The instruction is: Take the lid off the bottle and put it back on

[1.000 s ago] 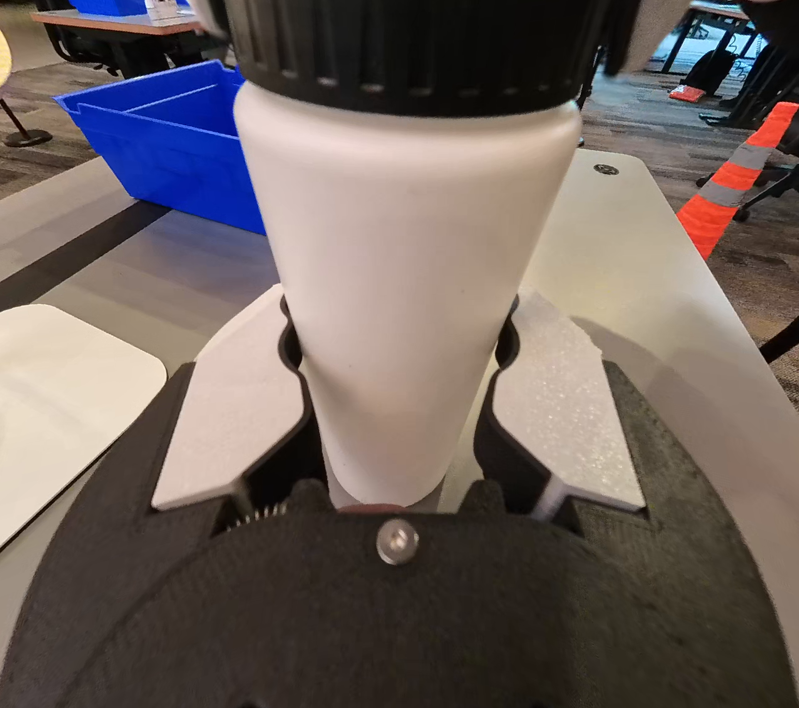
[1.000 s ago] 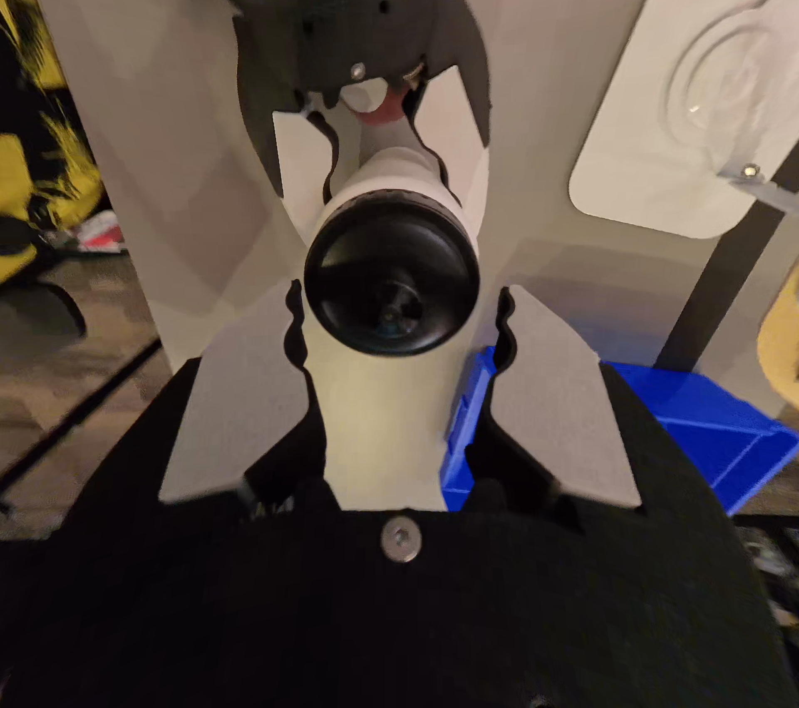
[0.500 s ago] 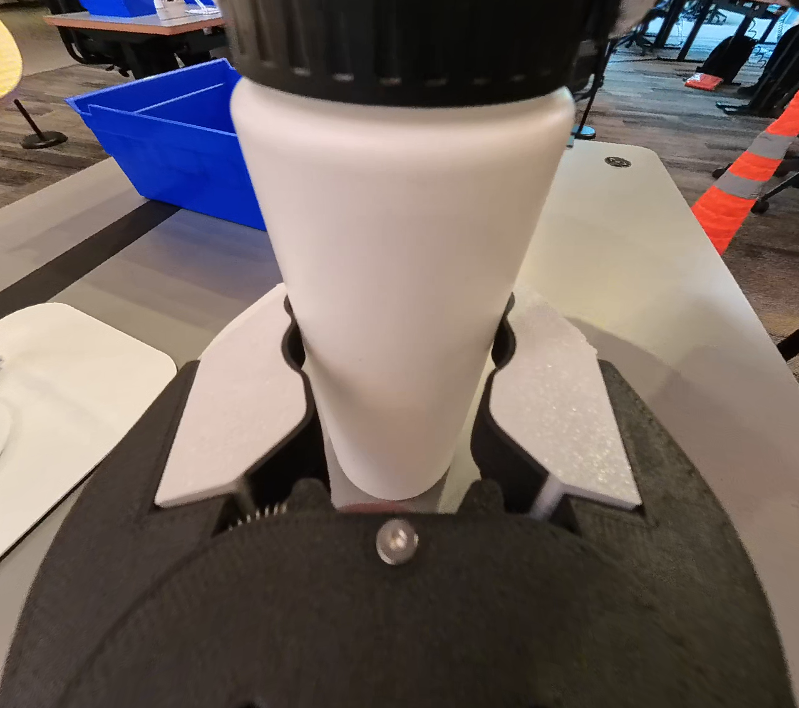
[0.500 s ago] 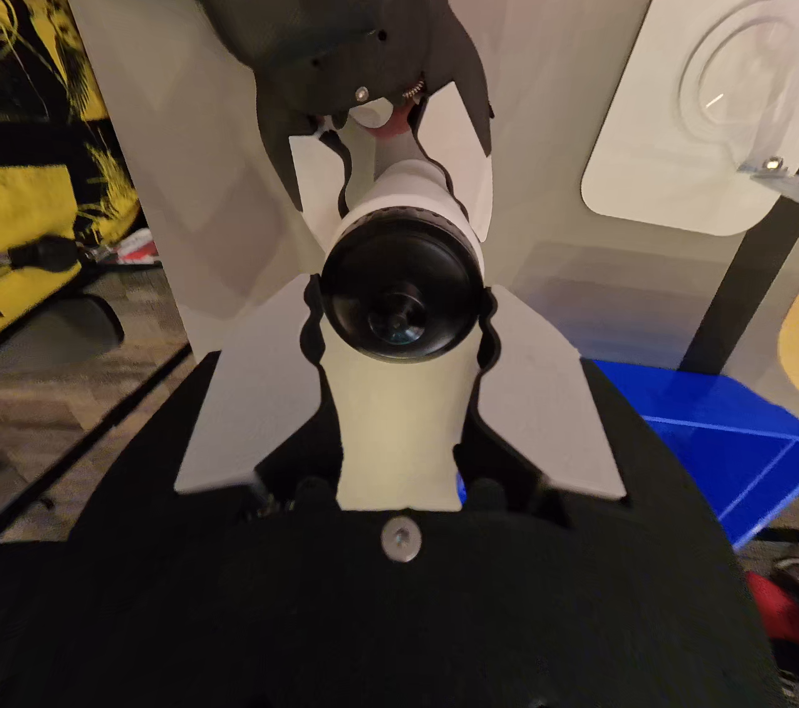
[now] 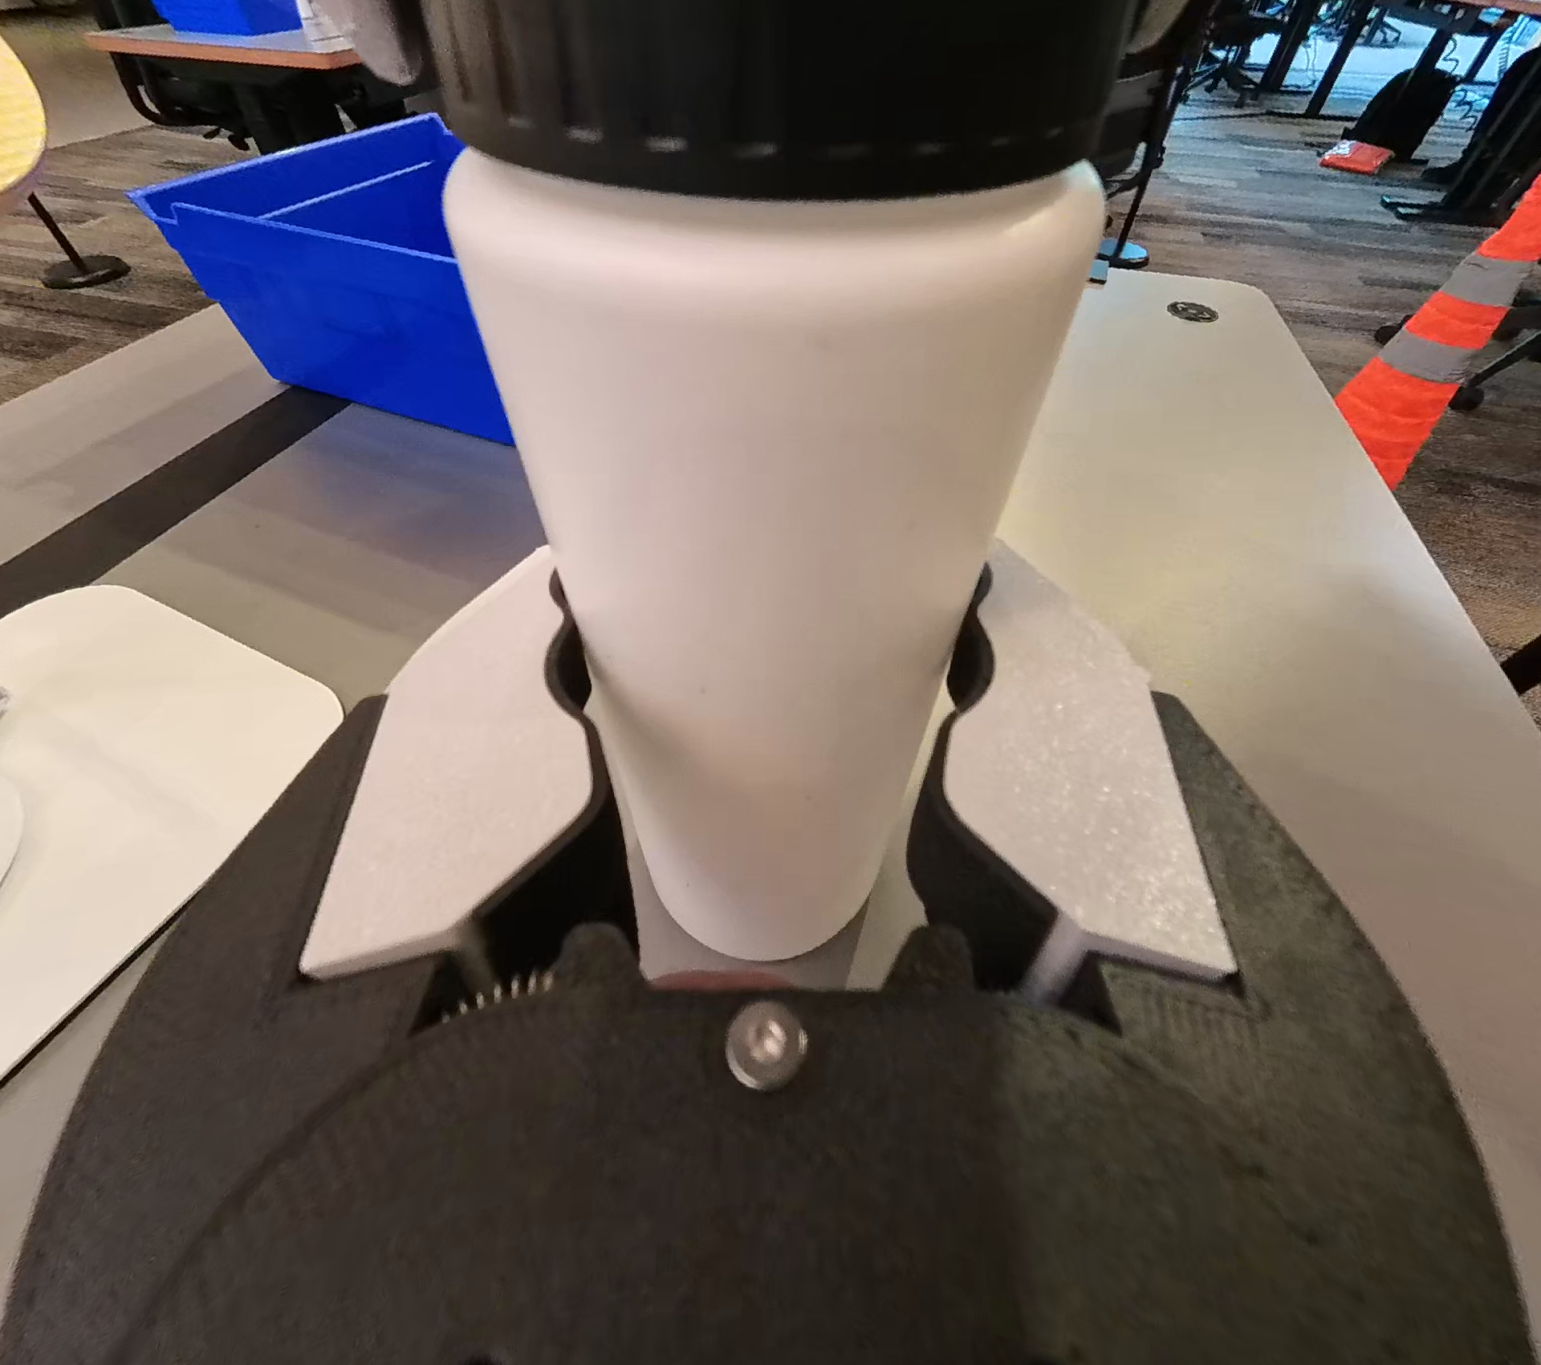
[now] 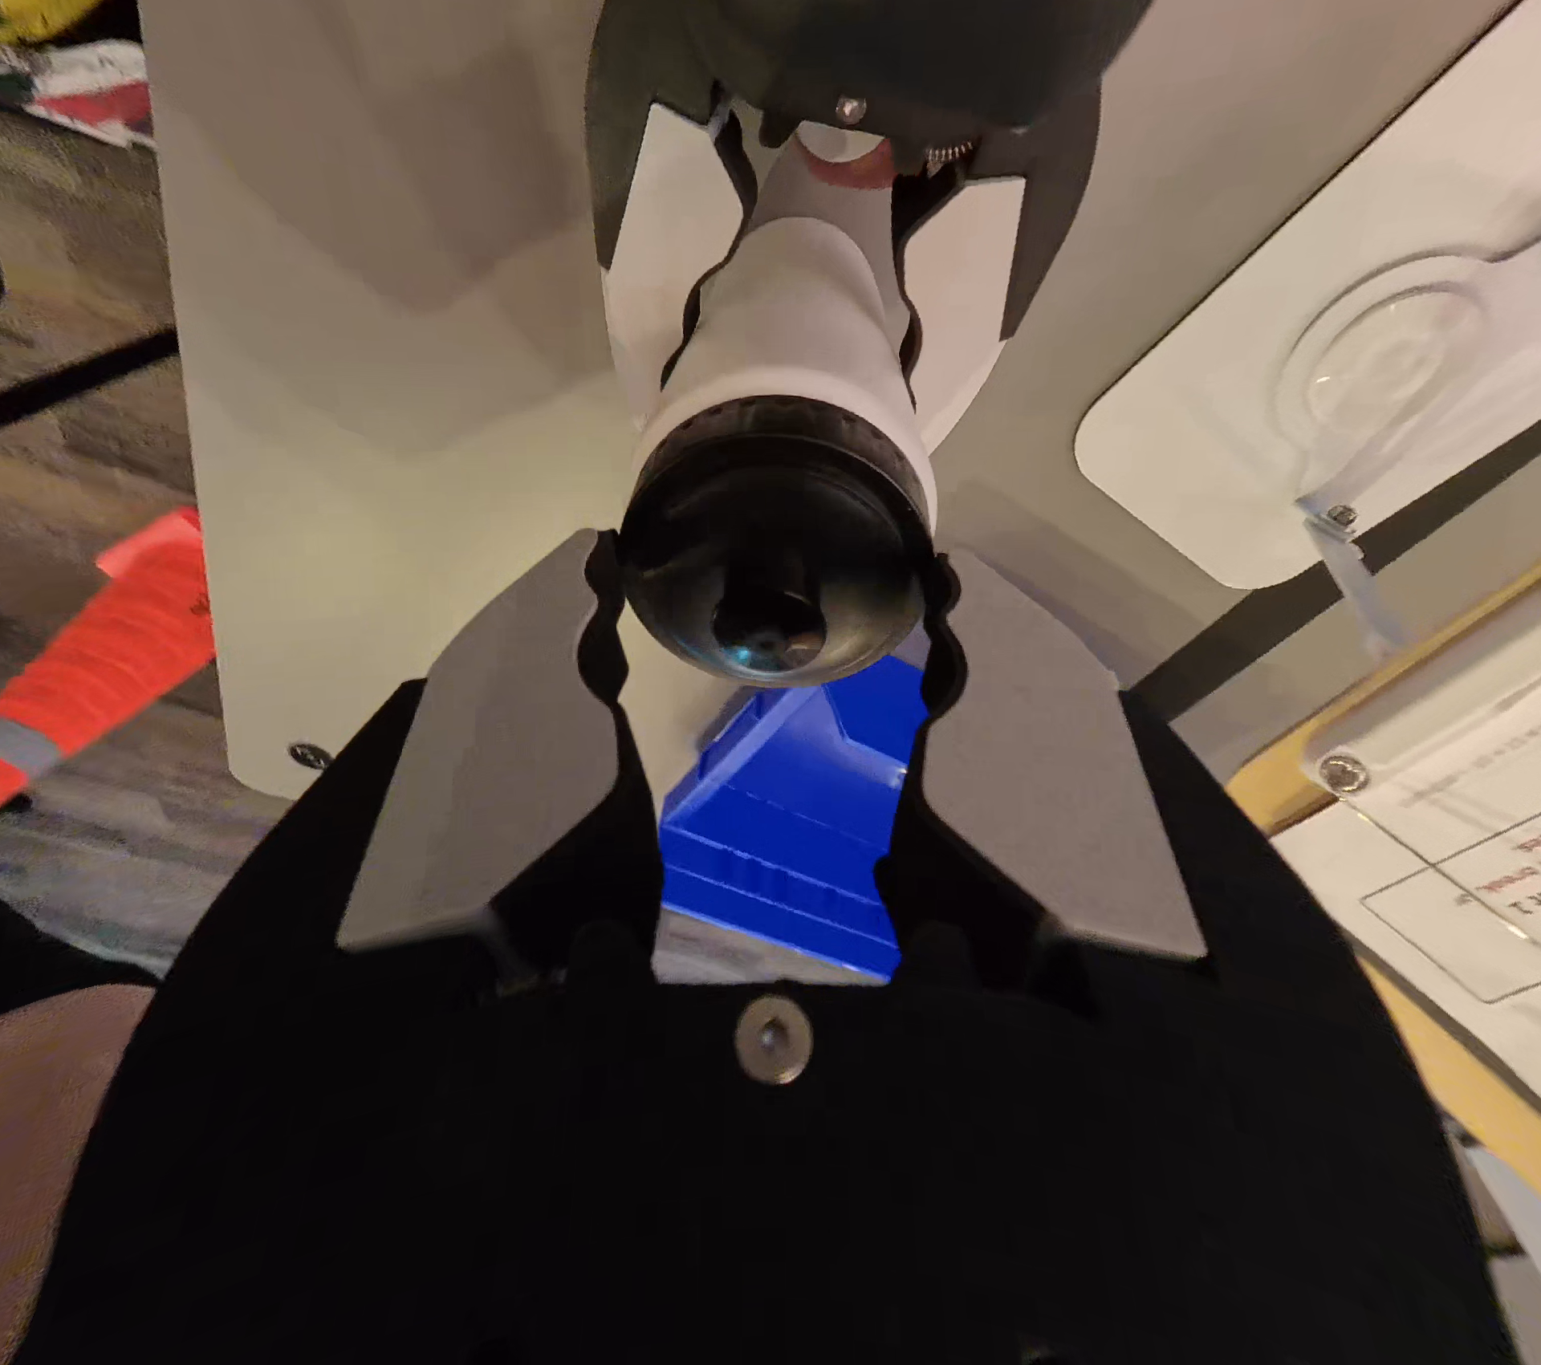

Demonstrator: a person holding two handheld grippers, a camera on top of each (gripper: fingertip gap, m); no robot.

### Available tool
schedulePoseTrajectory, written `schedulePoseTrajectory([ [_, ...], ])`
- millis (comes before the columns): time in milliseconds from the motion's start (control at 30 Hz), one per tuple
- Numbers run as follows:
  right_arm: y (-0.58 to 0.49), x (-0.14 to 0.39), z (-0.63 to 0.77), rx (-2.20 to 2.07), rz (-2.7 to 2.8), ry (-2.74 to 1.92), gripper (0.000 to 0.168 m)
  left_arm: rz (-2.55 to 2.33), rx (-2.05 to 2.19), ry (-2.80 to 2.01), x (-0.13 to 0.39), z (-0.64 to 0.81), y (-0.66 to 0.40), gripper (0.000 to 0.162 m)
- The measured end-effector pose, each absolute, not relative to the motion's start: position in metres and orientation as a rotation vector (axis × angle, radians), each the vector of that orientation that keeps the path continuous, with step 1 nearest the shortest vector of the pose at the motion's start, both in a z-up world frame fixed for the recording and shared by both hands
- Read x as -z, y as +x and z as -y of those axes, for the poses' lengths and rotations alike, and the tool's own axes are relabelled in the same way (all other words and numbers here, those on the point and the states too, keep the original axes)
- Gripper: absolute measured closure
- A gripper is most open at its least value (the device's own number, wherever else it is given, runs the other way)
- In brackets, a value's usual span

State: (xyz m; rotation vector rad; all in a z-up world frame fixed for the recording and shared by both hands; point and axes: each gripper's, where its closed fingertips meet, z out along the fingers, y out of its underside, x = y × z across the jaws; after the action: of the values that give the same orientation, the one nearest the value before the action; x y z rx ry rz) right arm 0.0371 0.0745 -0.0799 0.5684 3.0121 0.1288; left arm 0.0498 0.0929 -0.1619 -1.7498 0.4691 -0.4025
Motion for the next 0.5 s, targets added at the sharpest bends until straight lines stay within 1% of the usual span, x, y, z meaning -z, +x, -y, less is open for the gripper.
schedulePoseTrajectory([
  [100, 0.0356, 0.0795, -0.0732, -0.136, -3.01, 0.628, 0.097, -0.471, 0.406, -1.75, 0.1619, -0.0926, 0.0498, 0.076],
  [167, 0.0349, 0.0784, -0.0722, -0.095, -2.995, 0.812, 0.098, -0.47, 0.406, -1.752, 0.1619, -0.0926, 0.0497, 0.076],
  [200, 0.0347, 0.0774, -0.0719, -0.068, -2.97, 0.942, 0.093, -0.469, 0.406, -1.752, 0.162, -0.0926, 0.0496, 0.076],
  [233, 0.0363, 0.0774, -0.072, -0.041, -2.936, 1.065, 0.082, -0.469, 0.406, -1.752, 0.1619, -0.0926, 0.0496, 0.076],
  [333, 0.0389, 0.0782, -0.0751, 0.025, -2.878, 1.328, 0.09, -0.468, 0.407, -1.751, 0.1619, -0.0927, 0.0496, 0.076],
  [400, 0.0365, 0.0779, -0.0725, 0.116, -2.853, 1.417, 0.098, -0.469, 0.408, -1.752, 0.162, -0.0924, 0.0501, 0.076],
  [500, 0.0358, 0.0781, -0.0724, 0.139, -2.861, 1.391, 0.098, -0.465, 0.412, -1.751, 0.1619, -0.0928, 0.0497, 0.076],
])
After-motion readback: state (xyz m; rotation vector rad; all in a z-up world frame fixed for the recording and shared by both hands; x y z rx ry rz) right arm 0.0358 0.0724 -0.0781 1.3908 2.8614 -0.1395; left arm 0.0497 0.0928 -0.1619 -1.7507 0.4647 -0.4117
